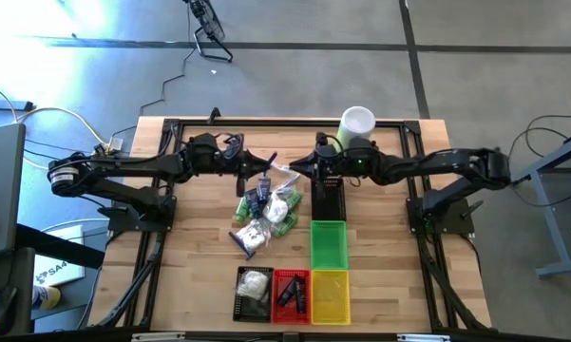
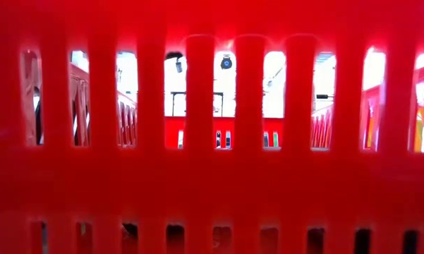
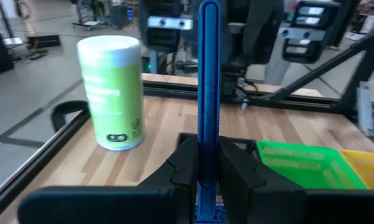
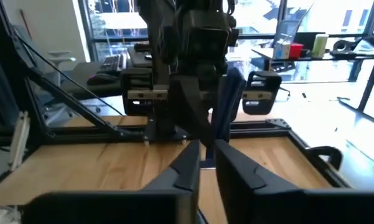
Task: Pick & Place Travel size toiletries
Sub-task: Put the blue razor into the top black bin
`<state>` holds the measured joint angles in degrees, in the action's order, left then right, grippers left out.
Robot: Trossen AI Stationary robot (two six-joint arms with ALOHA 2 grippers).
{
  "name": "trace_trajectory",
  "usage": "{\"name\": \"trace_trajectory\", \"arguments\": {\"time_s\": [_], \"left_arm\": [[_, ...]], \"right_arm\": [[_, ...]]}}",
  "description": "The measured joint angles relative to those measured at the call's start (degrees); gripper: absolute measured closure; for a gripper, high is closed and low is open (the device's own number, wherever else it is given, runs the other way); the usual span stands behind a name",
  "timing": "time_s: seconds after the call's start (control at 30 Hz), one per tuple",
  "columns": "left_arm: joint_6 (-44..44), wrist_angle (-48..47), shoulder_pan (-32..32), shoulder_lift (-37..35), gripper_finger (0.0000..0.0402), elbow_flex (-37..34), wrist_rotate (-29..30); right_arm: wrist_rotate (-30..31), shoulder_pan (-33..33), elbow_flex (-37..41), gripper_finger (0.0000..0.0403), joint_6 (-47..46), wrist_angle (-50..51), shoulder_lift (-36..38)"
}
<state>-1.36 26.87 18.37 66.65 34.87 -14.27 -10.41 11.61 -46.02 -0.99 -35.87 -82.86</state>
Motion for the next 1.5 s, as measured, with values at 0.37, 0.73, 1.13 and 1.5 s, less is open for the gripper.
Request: {"name": "trace_trajectory", "arguments": {"time_s": [0.37,0.73,1.13,1.5], "left_arm": [[0.0,0.0,-0.1,0.0,0.0361,0.0,-0.4],[1.0,1.9,-4.4,0.3,0.0361,0.0,4.7],[-1.9,13.6,-4.9,9.4,0.0361,0.0,4.6],[-1.9,13.6,-4.9,9.4,0.0361,0.0,4.2]], "right_arm": [[-0.1,0.0,0.0,0.0212,-5.3,-7.7,-5.4],[-1.9,-0.3,0.0,0.0197,-8.5,-13.8,-9.6],[-3.1,-0.5,0.0,0.0202,-8.5,-13.7,-9.6],[-3.1,-0.5,0.0,0.0218,-8.4,-13.7,-9.5]]}}
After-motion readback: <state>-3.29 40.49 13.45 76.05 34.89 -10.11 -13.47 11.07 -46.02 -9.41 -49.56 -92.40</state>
